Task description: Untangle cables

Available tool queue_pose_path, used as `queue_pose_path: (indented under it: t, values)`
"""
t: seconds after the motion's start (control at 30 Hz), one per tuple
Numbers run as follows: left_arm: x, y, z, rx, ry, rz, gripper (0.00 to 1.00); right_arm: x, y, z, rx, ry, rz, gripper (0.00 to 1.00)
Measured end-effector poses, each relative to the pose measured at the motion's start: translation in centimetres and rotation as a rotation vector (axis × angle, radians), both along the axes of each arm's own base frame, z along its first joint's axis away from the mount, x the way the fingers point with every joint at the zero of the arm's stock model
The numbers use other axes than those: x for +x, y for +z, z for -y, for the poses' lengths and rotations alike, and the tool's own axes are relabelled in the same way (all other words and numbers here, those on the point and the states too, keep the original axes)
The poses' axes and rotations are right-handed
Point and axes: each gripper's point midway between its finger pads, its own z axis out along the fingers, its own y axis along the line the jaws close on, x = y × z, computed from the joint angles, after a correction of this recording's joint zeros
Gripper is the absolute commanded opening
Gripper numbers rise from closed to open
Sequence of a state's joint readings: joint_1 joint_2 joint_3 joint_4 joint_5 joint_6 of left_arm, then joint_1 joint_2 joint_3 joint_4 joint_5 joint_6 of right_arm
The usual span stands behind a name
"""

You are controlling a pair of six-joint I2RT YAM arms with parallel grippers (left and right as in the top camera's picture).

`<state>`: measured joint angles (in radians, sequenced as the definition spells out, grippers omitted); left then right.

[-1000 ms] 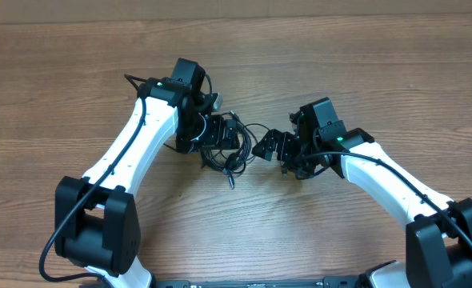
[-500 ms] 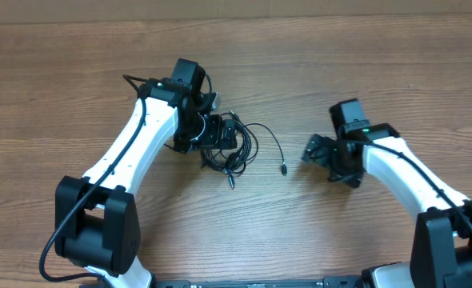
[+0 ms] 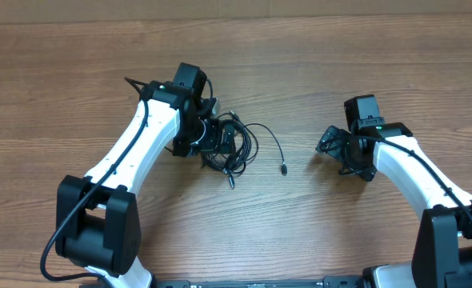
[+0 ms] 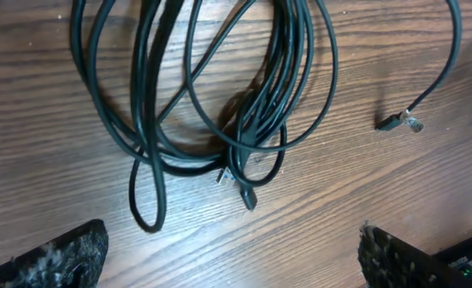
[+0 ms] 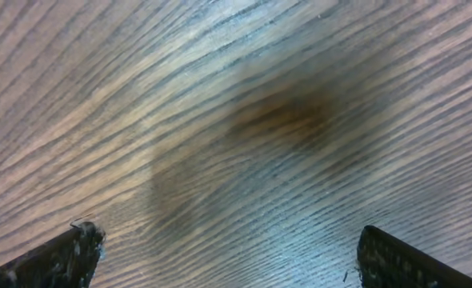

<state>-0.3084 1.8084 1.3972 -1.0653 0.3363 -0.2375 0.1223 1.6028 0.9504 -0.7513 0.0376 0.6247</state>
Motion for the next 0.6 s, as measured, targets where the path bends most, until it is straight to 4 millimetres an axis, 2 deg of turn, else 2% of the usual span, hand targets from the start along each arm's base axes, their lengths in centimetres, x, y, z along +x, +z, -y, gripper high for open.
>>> queue_pose_path:
  t: [0.6]
  values:
    - [2.3, 0.0, 0.7, -0.028, -0.001, 0.102, 1.00, 0.0, 0.0, 0.1, -0.004, 0.000, 0.002, 1.00]
